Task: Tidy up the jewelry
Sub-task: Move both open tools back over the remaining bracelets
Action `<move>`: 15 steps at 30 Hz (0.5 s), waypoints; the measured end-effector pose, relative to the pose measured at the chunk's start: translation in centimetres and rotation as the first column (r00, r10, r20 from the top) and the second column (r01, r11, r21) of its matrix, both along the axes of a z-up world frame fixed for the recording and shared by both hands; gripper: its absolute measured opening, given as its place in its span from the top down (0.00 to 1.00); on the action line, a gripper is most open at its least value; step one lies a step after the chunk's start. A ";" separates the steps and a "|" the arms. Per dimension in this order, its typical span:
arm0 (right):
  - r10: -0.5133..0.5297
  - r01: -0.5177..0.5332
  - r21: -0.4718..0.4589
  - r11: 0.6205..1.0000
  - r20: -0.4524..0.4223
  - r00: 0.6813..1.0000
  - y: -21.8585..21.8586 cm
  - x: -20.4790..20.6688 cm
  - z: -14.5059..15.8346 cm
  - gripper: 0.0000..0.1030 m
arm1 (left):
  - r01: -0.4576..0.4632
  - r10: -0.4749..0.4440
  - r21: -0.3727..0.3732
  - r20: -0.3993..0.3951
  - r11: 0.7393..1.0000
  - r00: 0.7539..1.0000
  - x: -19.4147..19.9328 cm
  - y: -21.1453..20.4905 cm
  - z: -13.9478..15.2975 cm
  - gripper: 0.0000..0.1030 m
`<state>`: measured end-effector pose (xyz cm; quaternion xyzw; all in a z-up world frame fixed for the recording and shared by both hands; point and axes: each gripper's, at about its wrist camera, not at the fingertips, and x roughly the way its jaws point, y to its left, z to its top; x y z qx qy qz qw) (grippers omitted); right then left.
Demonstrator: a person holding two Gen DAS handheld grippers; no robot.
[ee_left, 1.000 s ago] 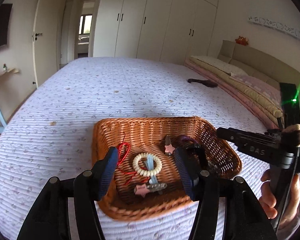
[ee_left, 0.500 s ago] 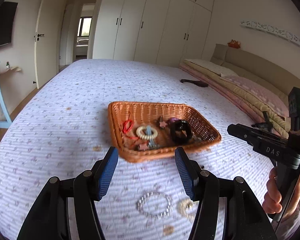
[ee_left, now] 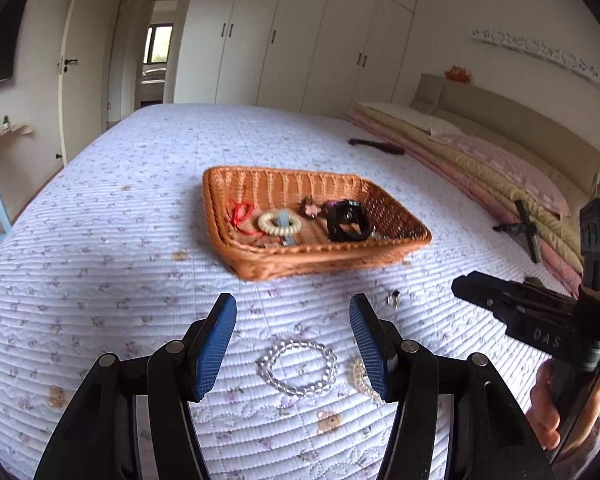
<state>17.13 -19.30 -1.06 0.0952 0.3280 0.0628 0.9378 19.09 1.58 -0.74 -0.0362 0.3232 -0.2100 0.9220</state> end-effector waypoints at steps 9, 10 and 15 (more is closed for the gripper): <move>0.008 -0.007 0.004 1.000 -0.072 0.997 -1.0 0.7 -2.6 0.62 | -0.004 0.003 -0.009 -0.124 1.000 0.992 1.9 0.2 -3.0 0.42; 0.021 -0.020 0.012 1.000 -0.081 0.996 -0.7 0.7 -3.0 0.62 | -0.001 -0.001 -0.013 -0.143 1.000 0.990 2.1 0.2 -3.5 0.42; 0.116 -0.110 0.048 0.993 -0.162 0.980 2.3 0.4 -5.3 0.62 | 0.005 0.000 0.023 -0.191 1.000 0.982 2.6 -0.6 -5.0 0.42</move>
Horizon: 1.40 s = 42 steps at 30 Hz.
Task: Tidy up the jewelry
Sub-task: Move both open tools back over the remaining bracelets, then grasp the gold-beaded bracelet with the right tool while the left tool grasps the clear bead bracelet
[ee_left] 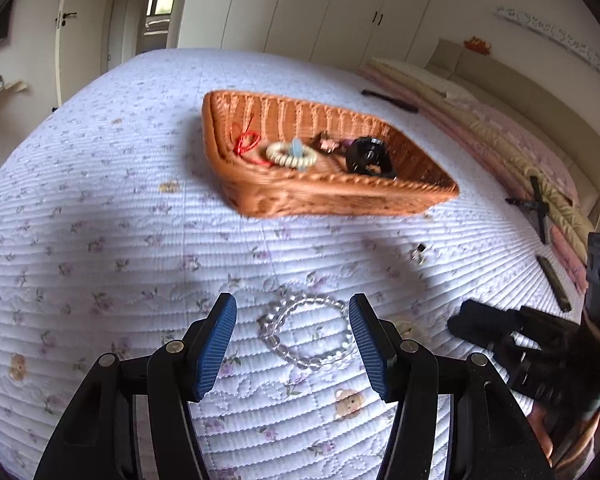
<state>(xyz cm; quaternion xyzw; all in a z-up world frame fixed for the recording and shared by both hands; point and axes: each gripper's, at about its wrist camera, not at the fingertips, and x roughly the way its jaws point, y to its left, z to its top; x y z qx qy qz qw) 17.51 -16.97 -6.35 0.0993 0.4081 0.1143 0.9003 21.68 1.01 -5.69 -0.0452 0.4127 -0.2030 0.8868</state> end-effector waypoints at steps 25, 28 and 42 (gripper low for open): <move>0.056 -0.062 -0.193 0.979 -0.036 0.998 4.8 0.7 -2.1 0.78 | -0.001 0.001 0.210 -0.003 0.978 1.000 -0.3 -3.2 -2.3 0.85; 0.058 -0.063 -0.216 0.974 -0.030 0.998 5.2 0.6 -2.2 0.81 | -0.007 0.001 0.245 0.022 0.969 1.000 -0.6 -3.6 -2.2 0.91; 0.048 -0.044 -0.146 0.988 0.022 0.999 4.1 -0.5 -1.9 0.91 | 0.006 -0.016 0.224 0.045 0.975 0.999 -0.8 -3.5 -1.7 0.93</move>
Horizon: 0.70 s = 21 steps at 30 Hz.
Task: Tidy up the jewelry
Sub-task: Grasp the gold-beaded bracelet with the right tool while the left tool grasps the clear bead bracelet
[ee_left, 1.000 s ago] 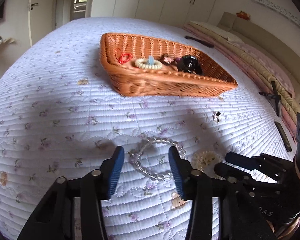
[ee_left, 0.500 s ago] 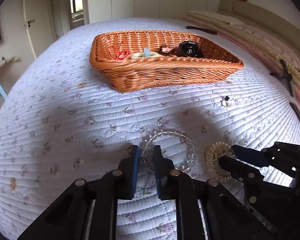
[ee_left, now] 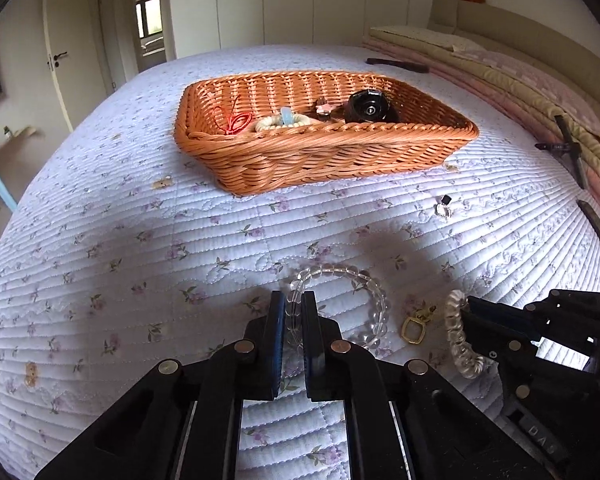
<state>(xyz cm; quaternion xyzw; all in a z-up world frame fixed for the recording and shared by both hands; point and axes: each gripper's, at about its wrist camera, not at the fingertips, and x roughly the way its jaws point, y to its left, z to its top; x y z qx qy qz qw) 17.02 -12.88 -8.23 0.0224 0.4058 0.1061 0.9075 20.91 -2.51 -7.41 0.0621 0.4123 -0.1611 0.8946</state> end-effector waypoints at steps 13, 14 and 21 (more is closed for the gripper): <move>-0.074 0.073 0.132 0.989 -0.003 0.997 -3.0 0.1 -0.1 0.91 | 0.021 -0.018 -0.079 0.045 0.997 0.999 -0.8 0.6 1.6 0.93; -0.074 0.074 0.137 0.988 -0.004 0.997 -3.1 0.1 -0.1 0.91 | 0.029 -0.024 -0.091 0.049 0.995 0.998 -0.8 0.7 1.8 0.93; -0.078 0.075 0.147 0.986 0.011 0.997 -3.3 0.0 0.0 0.91 | 0.053 -0.043 -0.151 0.069 0.987 0.997 -1.2 1.2 2.8 0.93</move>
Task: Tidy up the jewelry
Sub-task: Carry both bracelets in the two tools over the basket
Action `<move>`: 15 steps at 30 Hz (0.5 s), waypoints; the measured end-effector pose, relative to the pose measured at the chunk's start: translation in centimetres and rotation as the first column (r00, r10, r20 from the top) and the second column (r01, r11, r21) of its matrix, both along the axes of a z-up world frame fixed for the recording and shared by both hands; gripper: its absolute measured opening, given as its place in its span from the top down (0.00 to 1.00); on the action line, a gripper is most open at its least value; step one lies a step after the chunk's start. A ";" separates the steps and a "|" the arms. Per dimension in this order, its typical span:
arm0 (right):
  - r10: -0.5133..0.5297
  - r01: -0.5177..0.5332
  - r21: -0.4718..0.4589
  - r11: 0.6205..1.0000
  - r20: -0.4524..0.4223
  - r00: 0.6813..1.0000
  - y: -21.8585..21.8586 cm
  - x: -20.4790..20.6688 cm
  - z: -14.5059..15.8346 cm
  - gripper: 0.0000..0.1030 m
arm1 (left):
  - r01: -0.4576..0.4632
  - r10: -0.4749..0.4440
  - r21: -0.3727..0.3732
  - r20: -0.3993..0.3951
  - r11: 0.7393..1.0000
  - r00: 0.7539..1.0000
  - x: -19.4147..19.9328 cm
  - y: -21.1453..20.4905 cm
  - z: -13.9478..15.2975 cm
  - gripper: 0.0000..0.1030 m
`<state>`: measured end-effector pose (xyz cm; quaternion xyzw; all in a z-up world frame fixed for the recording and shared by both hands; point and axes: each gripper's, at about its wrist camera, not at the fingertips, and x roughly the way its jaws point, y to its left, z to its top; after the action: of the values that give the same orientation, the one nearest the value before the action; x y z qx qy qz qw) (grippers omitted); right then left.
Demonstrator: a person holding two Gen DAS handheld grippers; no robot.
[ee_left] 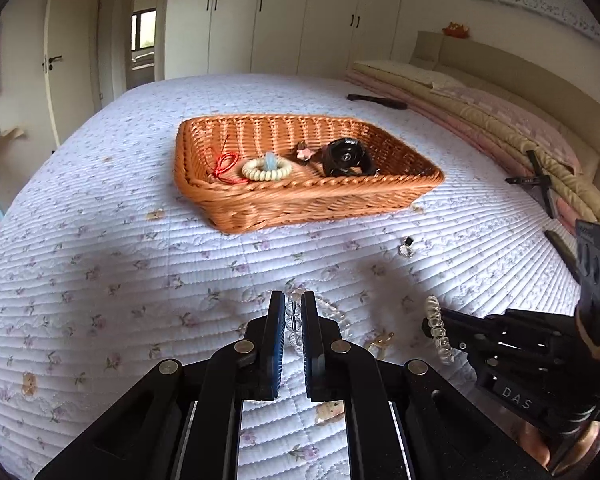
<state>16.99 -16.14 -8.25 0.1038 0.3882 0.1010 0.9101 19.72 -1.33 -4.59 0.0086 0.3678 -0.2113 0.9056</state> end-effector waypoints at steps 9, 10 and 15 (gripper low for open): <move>-0.018 0.017 0.016 1.000 0.028 0.999 -0.5 -0.7 0.4 0.91 | 0.049 -0.044 -0.064 0.071 0.997 0.997 -1.3 0.4 2.0 0.93; -0.020 0.019 0.012 1.000 0.033 0.999 -0.5 -0.8 0.6 0.91 | 0.052 -0.047 -0.061 0.079 0.997 0.996 -1.5 0.3 2.2 0.93; -0.035 0.036 -0.013 0.999 0.051 0.998 -0.4 -1.1 1.7 0.91 | 0.062 -0.054 -0.079 0.108 0.995 0.993 -1.9 0.3 3.0 0.93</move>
<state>15.87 -16.50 -6.55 0.1016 0.3639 0.0847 0.9220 17.82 -0.98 -1.56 -0.0067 0.3099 -0.2516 0.9168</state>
